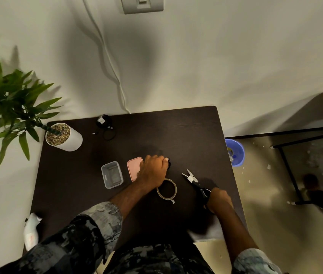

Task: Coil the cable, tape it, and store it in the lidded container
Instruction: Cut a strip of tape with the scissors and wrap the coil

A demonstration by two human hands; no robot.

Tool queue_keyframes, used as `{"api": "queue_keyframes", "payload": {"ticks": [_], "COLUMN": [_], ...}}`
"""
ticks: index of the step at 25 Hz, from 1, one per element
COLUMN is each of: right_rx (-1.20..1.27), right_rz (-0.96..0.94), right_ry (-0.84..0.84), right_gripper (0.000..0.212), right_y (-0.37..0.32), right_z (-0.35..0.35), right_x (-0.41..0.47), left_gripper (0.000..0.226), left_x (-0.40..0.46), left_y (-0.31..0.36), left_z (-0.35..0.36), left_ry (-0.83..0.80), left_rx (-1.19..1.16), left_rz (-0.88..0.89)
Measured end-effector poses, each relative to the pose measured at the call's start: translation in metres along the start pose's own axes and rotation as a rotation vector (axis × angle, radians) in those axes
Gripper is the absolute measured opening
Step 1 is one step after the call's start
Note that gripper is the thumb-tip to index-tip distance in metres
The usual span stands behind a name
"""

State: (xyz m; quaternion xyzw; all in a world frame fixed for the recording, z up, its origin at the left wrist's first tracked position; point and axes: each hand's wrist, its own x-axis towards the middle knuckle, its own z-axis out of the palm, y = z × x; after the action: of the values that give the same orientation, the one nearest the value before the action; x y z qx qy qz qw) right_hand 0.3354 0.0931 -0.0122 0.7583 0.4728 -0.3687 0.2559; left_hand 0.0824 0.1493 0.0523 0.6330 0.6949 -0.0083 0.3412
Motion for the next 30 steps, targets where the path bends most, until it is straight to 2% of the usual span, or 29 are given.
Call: {"api": "queue_keyframes", "payload": {"ticks": [2,9,12,14,16,18,21,27,30], "right_rx": [-0.006,-0.003,0.026,0.057,0.121,0.142,0.130,0.103,0.083], "right_rz": [-0.005,-0.049,-0.042,-0.093,-0.211,-0.319,-0.366,-0.387,-0.373], "right_ry": [0.088,-0.005,0.190,0.244,0.254,0.253,0.285,0.348,0.318], "right_gripper": [0.049,0.040,0.032,0.029,0.034,0.049,0.063,0.044,0.050], "right_y": [0.005,-0.004,-0.004,-0.013,-0.026,-0.040,-0.053,-0.061,-0.060], "right_z": [0.002,-0.006,-0.008,-0.009,-0.006,-0.002,0.002,0.006,0.007], "right_x": [0.000,0.004,0.002,0.000,-0.001,0.000,0.005,0.017,0.019], "left_gripper": [0.040,0.040,0.041,0.042,0.042,0.041,0.042,0.044,0.043], "left_x": [0.000,-0.003,-0.004,-0.004,-0.006,-0.008,-0.010,-0.009,-0.008], "left_y": [0.001,0.006,0.006,0.005,0.004,0.004,0.003,-0.006,-0.008], "left_z": [0.000,-0.003,-0.002,-0.001,0.000,-0.001,-0.004,-0.006,-0.007], "left_ry": [-0.004,0.000,-0.007,-0.011,-0.014,-0.017,-0.026,-0.017,-0.027], "left_rx": [-0.005,-0.017,-0.025,-0.027,-0.025,-0.028,-0.055,-0.068,-0.071], "left_rz": [0.001,0.017,0.025,0.027,0.031,0.036,0.027,0.028,0.024]}}
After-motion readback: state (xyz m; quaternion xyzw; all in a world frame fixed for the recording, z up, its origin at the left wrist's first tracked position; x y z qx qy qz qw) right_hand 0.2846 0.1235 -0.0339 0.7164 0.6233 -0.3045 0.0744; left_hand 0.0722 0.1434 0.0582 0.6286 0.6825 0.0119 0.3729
